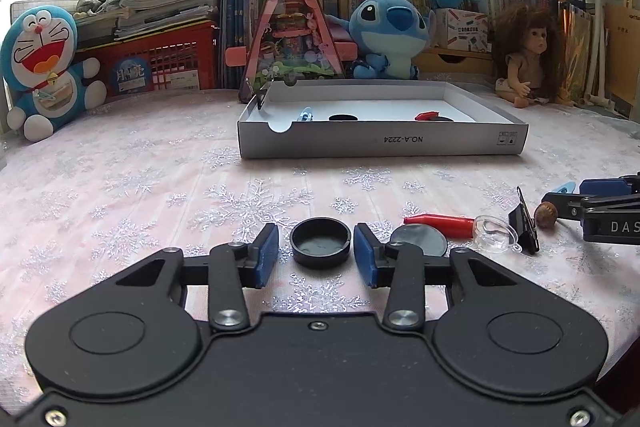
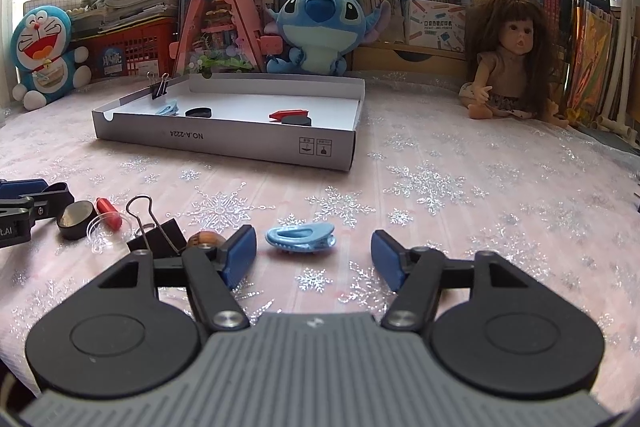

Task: Organize rigid objects
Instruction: 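Grasp the black cup-shaped lid with the left gripper while the right grasps a blue clip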

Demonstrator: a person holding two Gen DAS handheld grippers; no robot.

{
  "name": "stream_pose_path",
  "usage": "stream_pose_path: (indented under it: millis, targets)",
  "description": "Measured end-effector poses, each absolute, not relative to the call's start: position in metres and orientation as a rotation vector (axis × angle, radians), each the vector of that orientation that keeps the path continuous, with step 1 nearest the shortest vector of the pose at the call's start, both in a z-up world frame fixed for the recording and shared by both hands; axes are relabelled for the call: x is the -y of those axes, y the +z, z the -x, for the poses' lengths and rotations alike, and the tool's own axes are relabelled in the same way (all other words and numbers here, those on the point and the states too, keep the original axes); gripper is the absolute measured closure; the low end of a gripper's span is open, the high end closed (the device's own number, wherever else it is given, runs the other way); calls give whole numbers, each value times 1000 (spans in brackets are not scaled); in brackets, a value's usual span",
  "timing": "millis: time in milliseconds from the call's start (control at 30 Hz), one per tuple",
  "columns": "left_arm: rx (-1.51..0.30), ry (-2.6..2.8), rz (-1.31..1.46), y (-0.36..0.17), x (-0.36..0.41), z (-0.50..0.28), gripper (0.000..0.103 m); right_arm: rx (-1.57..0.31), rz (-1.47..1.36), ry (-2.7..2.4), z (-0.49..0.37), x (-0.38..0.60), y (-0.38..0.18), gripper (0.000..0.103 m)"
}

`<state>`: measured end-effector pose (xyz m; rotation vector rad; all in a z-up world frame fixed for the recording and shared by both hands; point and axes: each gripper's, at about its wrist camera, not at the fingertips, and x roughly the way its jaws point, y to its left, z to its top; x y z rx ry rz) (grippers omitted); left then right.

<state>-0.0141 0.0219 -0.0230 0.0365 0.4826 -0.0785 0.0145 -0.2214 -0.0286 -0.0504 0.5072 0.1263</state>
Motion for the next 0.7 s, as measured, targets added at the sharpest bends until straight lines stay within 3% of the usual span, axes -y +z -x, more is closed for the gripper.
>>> stream_pose_path:
  millis: [233,333,467,700]
  targets:
    - [-481,-88,-50,-23,-20,12,72,-509,61,125,-14,221,-29,27]
    - [-481,-88,-52,-23,-19,11,73,-509,50,135,-13,221,-29,35]
    - [-483,-88,-51,-22,-20,11,73,-499,60,156,-11,216,-28,57]
    - [-487,-85,-39,-16,-22,8,73,-492,67,165,-13,216,-25,59]
